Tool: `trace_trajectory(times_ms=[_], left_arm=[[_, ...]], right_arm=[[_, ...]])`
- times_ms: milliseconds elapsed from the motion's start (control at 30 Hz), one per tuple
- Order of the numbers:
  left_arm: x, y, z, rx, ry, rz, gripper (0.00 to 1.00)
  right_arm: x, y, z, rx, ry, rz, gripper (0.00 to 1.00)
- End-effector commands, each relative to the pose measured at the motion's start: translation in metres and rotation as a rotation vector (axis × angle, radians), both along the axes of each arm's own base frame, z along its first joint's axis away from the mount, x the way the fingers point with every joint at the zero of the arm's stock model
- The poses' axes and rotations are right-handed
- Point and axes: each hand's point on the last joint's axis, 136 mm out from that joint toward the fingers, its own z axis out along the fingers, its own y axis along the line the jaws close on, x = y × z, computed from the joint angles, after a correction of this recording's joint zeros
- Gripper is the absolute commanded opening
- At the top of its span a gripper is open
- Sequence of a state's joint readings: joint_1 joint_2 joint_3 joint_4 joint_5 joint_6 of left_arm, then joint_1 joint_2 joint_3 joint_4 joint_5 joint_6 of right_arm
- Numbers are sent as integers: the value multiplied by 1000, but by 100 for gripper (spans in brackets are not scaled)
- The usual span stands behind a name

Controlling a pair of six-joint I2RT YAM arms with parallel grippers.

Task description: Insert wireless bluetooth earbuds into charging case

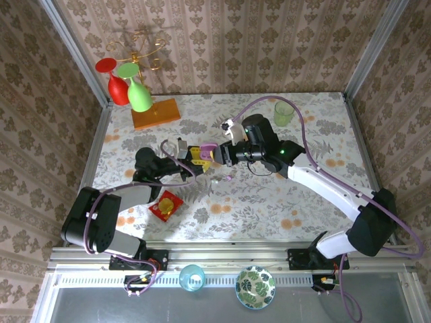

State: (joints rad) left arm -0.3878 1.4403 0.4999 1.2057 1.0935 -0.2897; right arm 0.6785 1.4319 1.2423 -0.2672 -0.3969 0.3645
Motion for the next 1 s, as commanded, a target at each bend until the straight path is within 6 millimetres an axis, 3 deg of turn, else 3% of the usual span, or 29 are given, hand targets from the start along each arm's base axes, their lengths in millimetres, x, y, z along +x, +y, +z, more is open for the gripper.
trace_trajectory(times_ms=[0,367,667,700,767,967], left_arm=[[-6,-2,19,-31,-68,-33,17],[-6,-2,21,-34,-77,-32,17],[-5,-2,20,-34,-78,-24,17],[-4,-2,19,-34,-79,-20,17],[-2,-1,17,-33,-83,-5,17],[2,3,17,-34,-88,23,18]], right_arm=[[4,1,-4,-17,-10,6,21],[10,-9,-15,-72,-18,-46,23],[11,-14,4,-28,-69,-77,48],[8,-18,17,-3,-103,-86,50],[6,-24,25,17,-140,-105,53],[9,-61,27,75,-234,-290,55]])
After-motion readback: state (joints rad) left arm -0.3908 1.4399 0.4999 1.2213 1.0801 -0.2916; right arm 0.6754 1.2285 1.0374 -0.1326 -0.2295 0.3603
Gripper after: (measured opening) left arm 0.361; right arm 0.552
